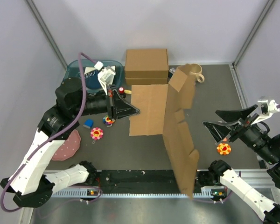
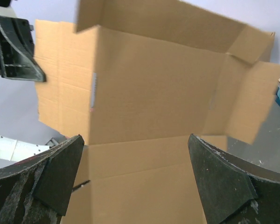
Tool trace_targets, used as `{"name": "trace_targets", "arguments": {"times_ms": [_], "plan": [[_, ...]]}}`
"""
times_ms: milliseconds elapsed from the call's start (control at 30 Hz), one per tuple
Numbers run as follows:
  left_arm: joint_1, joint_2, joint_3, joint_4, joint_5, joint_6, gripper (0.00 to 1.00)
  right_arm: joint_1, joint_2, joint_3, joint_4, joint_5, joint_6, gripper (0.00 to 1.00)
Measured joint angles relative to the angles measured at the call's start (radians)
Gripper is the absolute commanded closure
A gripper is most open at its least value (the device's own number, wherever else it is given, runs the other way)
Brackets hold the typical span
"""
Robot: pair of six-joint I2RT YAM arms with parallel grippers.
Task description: Fold the paper box
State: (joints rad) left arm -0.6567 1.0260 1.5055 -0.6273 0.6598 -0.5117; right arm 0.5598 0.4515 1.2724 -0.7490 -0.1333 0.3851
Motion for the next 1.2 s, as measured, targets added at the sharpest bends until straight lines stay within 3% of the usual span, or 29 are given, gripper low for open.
{"name": "trace_targets", "arguments": {"times_ms": [333, 400, 500, 567, 667, 833, 967, 1200], "plan": [[0.143, 0.043, 0.137, 0.054, 0.213, 0.038, 1.00, 0.000, -0.025, 0.000, -0.001, -0.019, 0.000, 0.05], [0.202, 0.042, 0.045, 0.117, 0.246, 0.047, 1.00, 0.000, -0.040, -0.002, 0.000, -0.021, 0.000, 0.05], [0.334, 0.082, -0.227, 0.327, 0.354, -0.015, 1.00, 0.000, -0.061, -0.009, 0.002, -0.021, 0.001, 0.04], [0.412, 0.179, -0.386, 0.435, 0.404, -0.080, 1.00, 0.000, -0.075, -0.025, -0.001, -0.021, 0.001, 0.04], [0.480, 0.401, -0.473, 0.440, 0.420, -0.103, 1.00, 0.000, -0.083, -0.050, -0.008, -0.021, 0.000, 0.04], [0.495, 0.563, -0.405, 0.317, 0.396, -0.017, 1.00, 0.000, -0.083, -0.094, -0.026, -0.014, -0.001, 0.04], [0.491, 0.596, -0.225, 0.246, 0.352, 0.085, 0.97, 0.000, -0.082, -0.130, -0.028, 0.010, -0.003, 0.04], [0.482, 0.706, -0.014, 0.149, 0.161, 0.206, 0.91, 0.000, -0.050, -0.213, -0.030, 0.085, -0.005, 0.04]]}}
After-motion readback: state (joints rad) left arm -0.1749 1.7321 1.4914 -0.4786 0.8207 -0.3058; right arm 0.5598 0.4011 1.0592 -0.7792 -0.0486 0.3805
